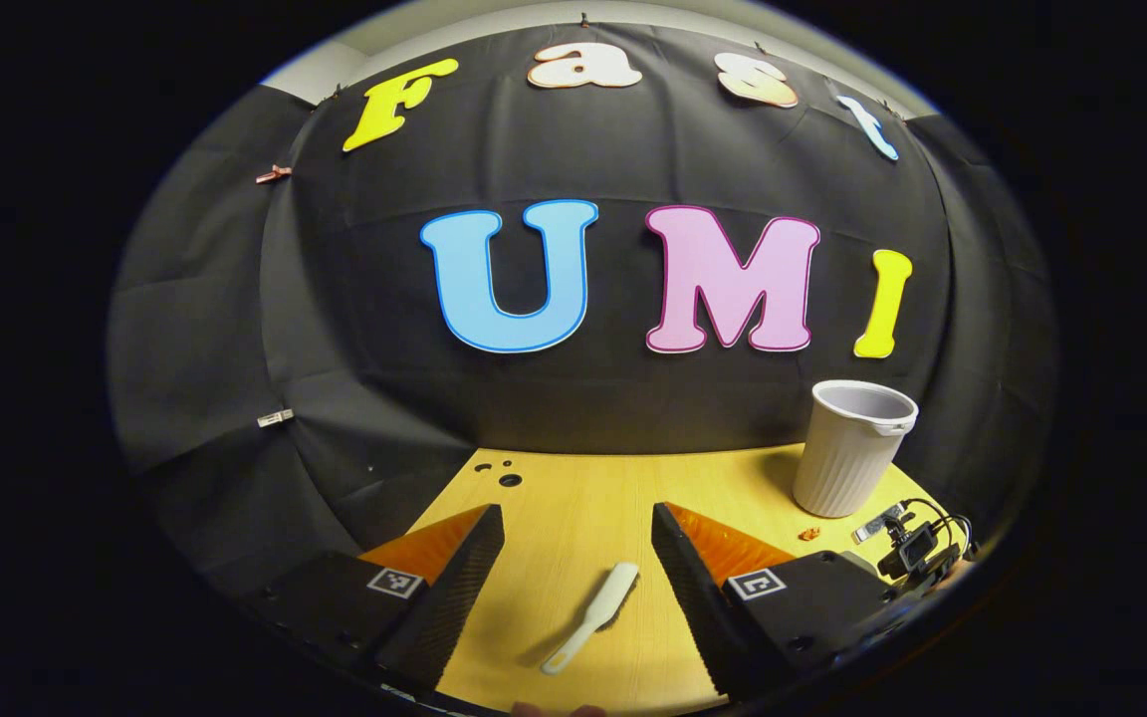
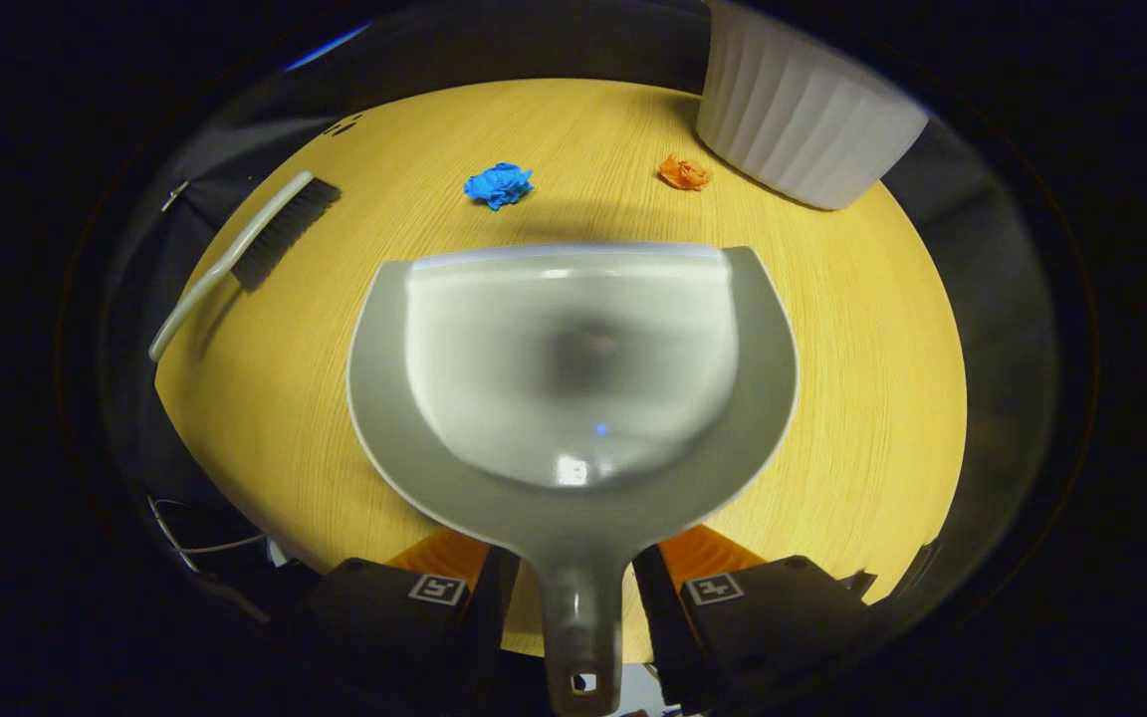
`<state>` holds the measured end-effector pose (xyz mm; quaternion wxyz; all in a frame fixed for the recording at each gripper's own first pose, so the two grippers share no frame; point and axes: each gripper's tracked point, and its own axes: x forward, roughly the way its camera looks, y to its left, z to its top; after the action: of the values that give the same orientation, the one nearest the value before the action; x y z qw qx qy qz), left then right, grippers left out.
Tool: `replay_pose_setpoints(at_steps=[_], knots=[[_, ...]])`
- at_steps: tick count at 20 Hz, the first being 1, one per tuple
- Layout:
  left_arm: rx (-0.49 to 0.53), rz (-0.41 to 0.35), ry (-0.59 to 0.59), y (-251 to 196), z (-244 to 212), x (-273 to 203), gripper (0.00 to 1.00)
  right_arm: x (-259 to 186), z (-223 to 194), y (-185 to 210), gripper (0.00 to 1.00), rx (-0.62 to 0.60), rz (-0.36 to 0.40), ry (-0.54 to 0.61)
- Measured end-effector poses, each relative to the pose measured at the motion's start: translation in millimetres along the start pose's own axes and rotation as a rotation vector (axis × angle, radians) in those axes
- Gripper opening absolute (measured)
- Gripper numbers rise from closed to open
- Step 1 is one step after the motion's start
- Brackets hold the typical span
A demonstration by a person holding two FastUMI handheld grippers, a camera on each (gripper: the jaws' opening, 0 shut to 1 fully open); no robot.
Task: Pick up the small broom and dustpan from the desktop, sweep the trash into the dustpan with the broom, and then empty the trash into the garbage bin.
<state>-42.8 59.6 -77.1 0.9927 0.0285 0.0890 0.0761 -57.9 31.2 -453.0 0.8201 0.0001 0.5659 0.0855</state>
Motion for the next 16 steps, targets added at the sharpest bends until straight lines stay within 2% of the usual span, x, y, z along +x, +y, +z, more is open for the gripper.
replay_pose_setpoints(at_steps=[1,2,3,4,6,7,11,16], knots=[[0.001,0.000,0.000,-1.3,-0.7,1.5,0.95,-1.9,1.3,-1.1,0.65,0.005,-0.003,0.000],[0.000,-0.002,-0.002,-2.3,1.5,3.1,0.95,-1.5,1.9,-2.8,0.61,0.013,-0.007,0.003],[-0.001,-0.004,-0.002,-3.4,0.8,4.8,0.95,-2.7,0.8,-2.2,0.50,0.017,-0.006,0.008],[-0.003,-0.006,-0.003,-4.0,0.4,6.2,0.95,-1.5,2.1,-2.5,0.34,0.005,-0.006,0.004],[-0.008,-0.016,0.005,-6.9,-1.7,10.5,0.95,-1.9,3.3,-1.6,0.33,-0.025,0.006,-0.012],[-0.012,-0.030,0.013,-8.7,-5.2,12.2,0.95,-1.5,3.7,-1.7,0.38,-0.037,0.015,-0.024],[-0.005,-0.090,0.075,-11.7,-24.0,26.3,0.95,-4.5,3.7,-2.9,0.37,-0.030,0.030,-0.041],[0.022,-0.235,0.330,-18.3,-94.6,40.7,0.95,-34.6,0.3,-15.1,0.36,-0.086,0.014,-0.090]])
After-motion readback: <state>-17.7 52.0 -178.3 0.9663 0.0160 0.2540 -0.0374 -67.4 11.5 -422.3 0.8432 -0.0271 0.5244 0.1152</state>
